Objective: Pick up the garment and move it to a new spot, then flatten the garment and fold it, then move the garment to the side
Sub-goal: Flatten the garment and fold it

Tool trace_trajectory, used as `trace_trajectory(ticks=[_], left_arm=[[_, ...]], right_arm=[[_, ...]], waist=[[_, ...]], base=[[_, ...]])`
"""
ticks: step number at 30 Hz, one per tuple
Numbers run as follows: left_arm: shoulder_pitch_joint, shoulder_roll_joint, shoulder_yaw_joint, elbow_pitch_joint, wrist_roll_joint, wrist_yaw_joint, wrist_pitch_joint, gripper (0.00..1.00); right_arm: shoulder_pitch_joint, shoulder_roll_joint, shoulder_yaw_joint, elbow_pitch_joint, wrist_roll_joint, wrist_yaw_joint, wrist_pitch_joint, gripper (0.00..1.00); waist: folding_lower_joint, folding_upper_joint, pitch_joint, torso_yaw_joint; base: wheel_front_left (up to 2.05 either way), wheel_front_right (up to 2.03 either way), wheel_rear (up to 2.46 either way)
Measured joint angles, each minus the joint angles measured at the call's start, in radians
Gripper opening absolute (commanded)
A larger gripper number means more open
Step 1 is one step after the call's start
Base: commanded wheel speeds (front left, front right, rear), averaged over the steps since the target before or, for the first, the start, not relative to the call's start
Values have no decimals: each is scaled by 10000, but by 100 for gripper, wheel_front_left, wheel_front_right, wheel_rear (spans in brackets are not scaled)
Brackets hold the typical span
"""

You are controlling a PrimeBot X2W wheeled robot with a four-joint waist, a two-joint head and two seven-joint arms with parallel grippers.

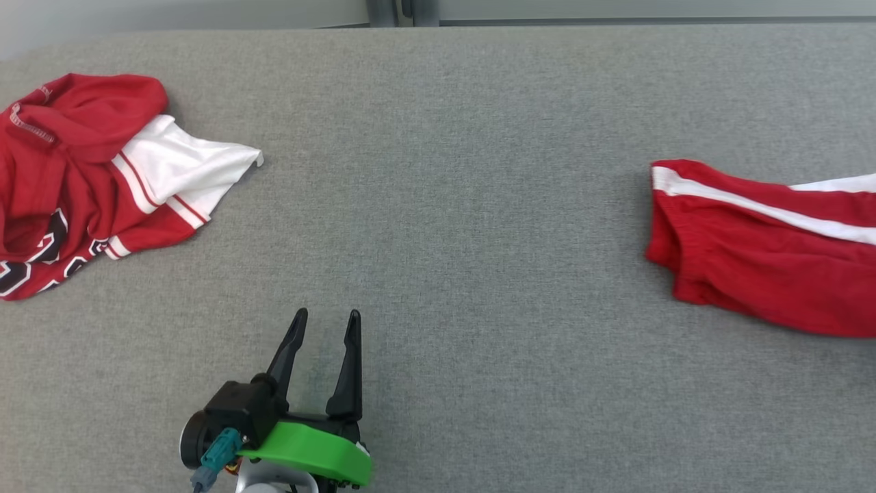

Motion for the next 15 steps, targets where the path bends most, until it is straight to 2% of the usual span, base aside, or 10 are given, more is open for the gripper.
trace_trajectory(ticks=[3,6,8,11,15], left_arm=[[135,-54,-19,81,-73,27,0,100],[181,-115,-27,144,-86,54,0,100],[177,-159,-52,171,-86,59,2,100],[130,-222,-61,245,-86,71,0,100],[-71,-280,-146,422,-56,6,0,100]], right_arm=[[0,-77,-249,-771,35,0,232,0],[-7,144,368,-2080,138,0,686,0],[-69,562,1085,-2844,203,0,974,0],[-433,1313,2330,-3350,-21,0,1193,0],[-1140,2725,3689,-3007,-552,0,1135,0]], waist=[[0,0,-129,-120],[0,0,-203,-252],[0,0,-234,-354],[0,0,-233,-502],[0,0,-175,-555]], base=[[0,0,0],[0,0,0],[0,0,0],[0,0,0],[0,0,0]])
